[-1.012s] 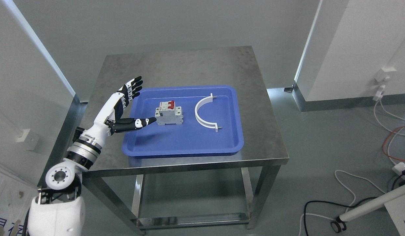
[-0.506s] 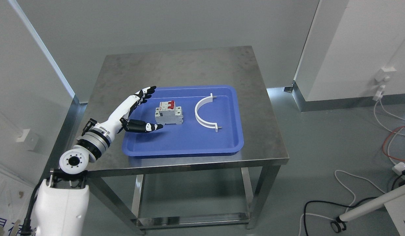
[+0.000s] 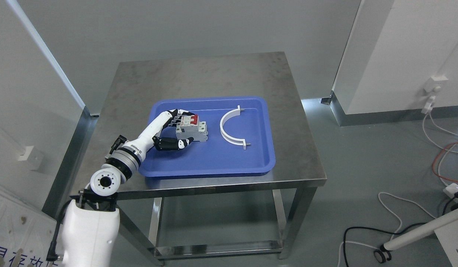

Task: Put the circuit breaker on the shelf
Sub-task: 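Close the left hand around the circuit breaker and grip it, then lift the circuit breaker up out of the tray with the left hand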

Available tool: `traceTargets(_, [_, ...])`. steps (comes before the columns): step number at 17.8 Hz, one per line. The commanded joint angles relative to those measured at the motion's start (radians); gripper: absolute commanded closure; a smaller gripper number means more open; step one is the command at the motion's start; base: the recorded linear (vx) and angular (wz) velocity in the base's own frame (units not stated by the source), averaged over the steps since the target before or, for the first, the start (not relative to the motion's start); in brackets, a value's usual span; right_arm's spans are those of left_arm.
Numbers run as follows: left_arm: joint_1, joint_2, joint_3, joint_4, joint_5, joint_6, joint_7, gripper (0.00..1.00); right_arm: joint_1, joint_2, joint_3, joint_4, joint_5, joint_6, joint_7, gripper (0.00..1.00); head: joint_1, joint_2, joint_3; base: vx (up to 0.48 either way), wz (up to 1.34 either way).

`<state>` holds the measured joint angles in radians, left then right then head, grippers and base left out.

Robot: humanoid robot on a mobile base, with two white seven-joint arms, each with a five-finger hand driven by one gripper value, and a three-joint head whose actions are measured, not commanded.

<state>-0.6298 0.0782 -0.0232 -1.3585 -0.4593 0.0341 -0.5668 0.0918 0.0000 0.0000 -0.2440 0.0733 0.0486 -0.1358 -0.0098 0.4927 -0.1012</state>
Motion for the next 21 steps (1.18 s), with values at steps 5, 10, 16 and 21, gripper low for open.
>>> traceTargets(5, [-0.019,-0.061,0.181,0.088,-0.007,-0.16,0.002,0.88,0.0,-0.017,0.02,0.0,0.0,0.031,-0.001,0.0,0.0,0.0,0.0,0.005,-0.01])
traceTargets(10, [-0.054,-0.061,0.373,-0.008,0.154,-0.212,0.088,0.87,0.0,-0.017,0.02,0.0,0.0,0.03,-0.001,0.0,0.0,0.0,0.0,0.0,-0.01])
traceTargets(16, [-0.016,-0.061,0.34,-0.045,0.278,-0.424,0.46,0.84,0.0,-0.017,0.02,0.0,0.0,0.031,-0.001,0.0,0.0,0.0,0.0,0.002,0.01])
traceTargets(21, [0.117,-0.061,0.263,-0.132,0.281,-0.398,0.525,0.85,0.0,-0.017,0.02,0.0,0.0,0.031,-0.001,0.0,0.0,0.0,0.0,-0.046,-0.04])
